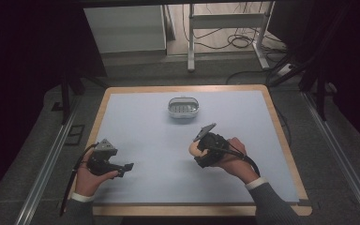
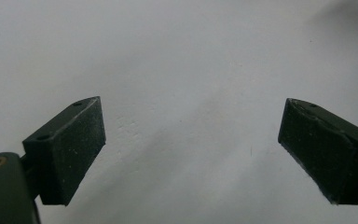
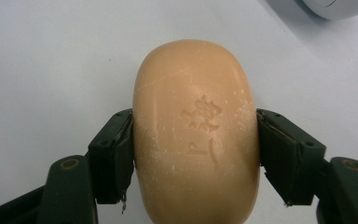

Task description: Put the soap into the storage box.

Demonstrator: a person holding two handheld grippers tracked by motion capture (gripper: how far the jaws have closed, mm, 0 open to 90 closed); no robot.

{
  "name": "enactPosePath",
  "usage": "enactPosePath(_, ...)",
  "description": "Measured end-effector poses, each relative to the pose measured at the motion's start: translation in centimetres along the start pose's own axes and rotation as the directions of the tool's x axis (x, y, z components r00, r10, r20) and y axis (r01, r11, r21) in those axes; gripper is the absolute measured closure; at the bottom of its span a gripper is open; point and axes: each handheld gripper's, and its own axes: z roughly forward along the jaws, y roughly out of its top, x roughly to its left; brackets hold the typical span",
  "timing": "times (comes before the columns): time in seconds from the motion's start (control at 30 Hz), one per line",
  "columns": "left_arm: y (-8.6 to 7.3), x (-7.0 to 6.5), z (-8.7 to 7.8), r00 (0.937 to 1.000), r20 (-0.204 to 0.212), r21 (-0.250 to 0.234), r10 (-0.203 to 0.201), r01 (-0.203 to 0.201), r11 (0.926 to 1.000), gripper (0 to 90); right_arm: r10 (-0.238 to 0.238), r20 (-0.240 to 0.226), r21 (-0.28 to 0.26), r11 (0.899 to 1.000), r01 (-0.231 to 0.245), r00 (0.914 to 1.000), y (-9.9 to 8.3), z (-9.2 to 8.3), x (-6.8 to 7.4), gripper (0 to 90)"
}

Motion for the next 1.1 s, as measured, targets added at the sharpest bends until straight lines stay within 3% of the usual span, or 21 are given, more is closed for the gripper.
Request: enactPosePath(1.1,0.0,0.0,0.1,1.0000,0.000,0.003,0.004,-0.004,1.0000,7.7,0.026,0.035,-0.035,0.999,-0.024,0.9991,1.4,-0.7,-3.5,32.3)
